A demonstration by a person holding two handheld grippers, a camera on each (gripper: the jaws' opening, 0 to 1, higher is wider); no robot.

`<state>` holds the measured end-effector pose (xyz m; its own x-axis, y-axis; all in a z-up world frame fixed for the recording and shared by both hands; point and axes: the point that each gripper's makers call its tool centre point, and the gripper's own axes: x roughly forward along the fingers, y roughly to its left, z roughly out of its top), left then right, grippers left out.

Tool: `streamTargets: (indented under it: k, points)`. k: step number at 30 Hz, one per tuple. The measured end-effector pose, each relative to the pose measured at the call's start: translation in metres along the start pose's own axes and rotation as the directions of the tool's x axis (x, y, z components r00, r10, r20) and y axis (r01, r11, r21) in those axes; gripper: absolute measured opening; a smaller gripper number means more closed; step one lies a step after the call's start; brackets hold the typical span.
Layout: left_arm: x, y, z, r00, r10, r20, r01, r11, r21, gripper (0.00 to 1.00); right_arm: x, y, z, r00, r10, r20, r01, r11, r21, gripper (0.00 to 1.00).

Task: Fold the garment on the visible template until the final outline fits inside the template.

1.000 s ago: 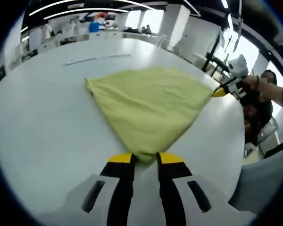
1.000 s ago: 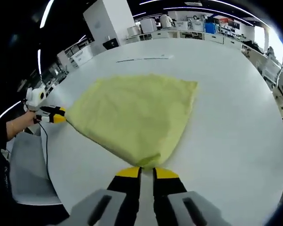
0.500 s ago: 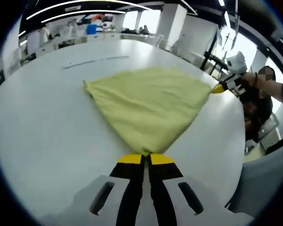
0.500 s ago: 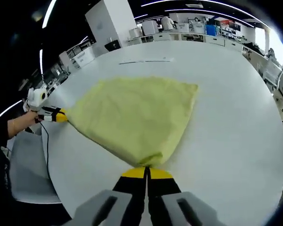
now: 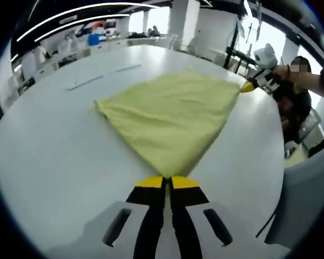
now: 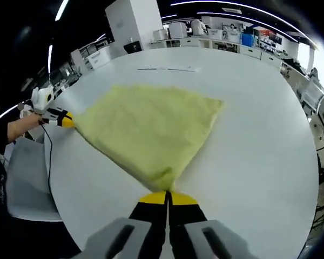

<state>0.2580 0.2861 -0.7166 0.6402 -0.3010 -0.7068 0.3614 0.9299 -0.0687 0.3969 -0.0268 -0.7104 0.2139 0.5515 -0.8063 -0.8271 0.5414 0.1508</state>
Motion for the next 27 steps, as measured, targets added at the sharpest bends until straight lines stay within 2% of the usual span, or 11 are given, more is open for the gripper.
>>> streamTargets:
  k: [3, 14, 23, 27]
  points:
    - [0.0, 0.002, -0.002, 1.0, 0.0, -0.011, 0.001, 1.0, 0.03, 0.0, -0.003, -0.004, -0.002, 1.0, -0.018, -0.011, 0.018, 1.0, -0.013, 0.0]
    - [-0.003, -0.004, -0.011, 0.999, -0.021, -0.036, 0.024, 0.995, 0.096, 0.0, 0.0, 0.0, -0.01, 0.999, -0.017, -0.046, 0.015, 0.999, -0.047, 0.0]
    - [-0.006, -0.003, -0.021, 0.997, -0.004, -0.076, 0.015, 0.99, 0.137, 0.0, 0.0, 0.005, -0.013, 0.998, -0.014, -0.059, 0.01, 0.998, -0.058, 0.0]
    - [-0.007, -0.003, -0.023, 0.997, -0.002, -0.074, 0.012, 0.991, 0.134, 0.0, -0.001, 0.006, -0.018, 0.997, -0.023, -0.076, 0.019, 0.998, -0.063, 0.0]
